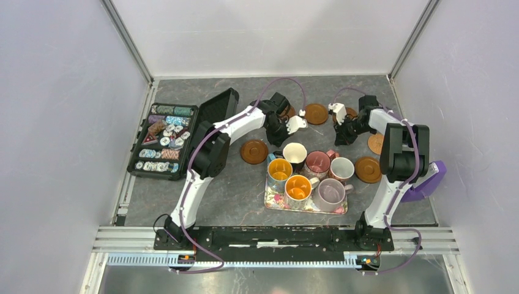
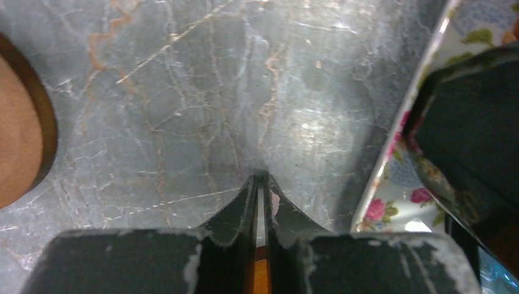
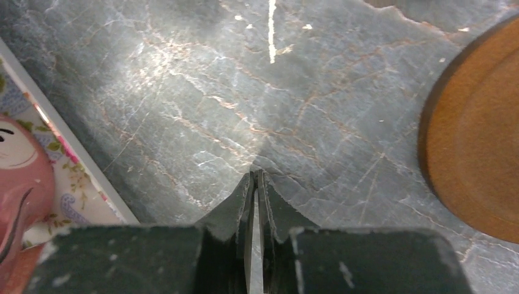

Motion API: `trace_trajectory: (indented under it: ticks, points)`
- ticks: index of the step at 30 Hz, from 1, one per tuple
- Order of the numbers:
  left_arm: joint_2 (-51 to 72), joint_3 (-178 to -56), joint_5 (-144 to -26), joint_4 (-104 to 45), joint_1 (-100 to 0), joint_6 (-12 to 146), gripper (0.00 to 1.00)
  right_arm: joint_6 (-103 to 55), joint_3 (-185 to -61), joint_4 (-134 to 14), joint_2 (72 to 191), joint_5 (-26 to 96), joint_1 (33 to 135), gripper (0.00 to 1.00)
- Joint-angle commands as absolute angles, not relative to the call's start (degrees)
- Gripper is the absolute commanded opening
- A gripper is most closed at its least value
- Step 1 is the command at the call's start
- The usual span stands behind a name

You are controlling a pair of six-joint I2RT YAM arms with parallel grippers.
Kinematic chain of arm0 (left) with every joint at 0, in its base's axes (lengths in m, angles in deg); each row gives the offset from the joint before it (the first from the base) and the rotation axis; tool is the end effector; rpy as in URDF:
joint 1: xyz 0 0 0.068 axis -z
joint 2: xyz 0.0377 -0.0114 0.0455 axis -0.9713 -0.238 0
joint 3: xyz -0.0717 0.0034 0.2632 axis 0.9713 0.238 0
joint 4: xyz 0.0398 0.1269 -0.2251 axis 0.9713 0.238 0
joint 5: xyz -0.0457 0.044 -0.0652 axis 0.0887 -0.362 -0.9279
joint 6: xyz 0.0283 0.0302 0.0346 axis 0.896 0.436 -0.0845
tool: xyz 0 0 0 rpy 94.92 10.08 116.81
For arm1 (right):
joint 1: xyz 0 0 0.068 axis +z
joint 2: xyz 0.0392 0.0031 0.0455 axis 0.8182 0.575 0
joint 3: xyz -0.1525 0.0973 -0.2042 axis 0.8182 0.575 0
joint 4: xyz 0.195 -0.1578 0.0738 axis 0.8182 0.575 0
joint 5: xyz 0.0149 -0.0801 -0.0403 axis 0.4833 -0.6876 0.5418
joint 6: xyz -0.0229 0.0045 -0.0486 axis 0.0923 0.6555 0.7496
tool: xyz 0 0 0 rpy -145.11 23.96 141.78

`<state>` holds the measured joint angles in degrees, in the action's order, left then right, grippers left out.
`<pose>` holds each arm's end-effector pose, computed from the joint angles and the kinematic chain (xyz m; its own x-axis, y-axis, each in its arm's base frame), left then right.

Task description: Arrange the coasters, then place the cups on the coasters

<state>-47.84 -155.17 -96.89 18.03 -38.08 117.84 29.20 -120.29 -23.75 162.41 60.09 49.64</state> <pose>0.3771 -0.3117 0.1634 -0.1418 0.8649 -0.4815 0.9883 0.1512 -0.0194 0.3722 -0.0148 0.1511 -0.6234 -0.5502 -0.5556 -0.7381 0.6485 0.1861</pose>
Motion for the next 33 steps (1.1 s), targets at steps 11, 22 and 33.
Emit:
trace_trajectory:
  ticks: [11,22,33]
  points:
    - [-40.51,-145.44,-104.96,20.35,-37.04,124.63,0.08,35.86,-111.98,-10.48,164.09,61.67,52.78,0.01]
    - [-37.25,-139.82,-106.70,20.35,-36.44,126.76,0.07,37.54,-106.77,-9.29,162.06,62.90,54.58,0.00]
    - [-32.92,-132.95,-107.56,20.35,-35.15,127.34,0.06,37.50,-103.62,-10.11,160.71,62.97,56.15,0.00]
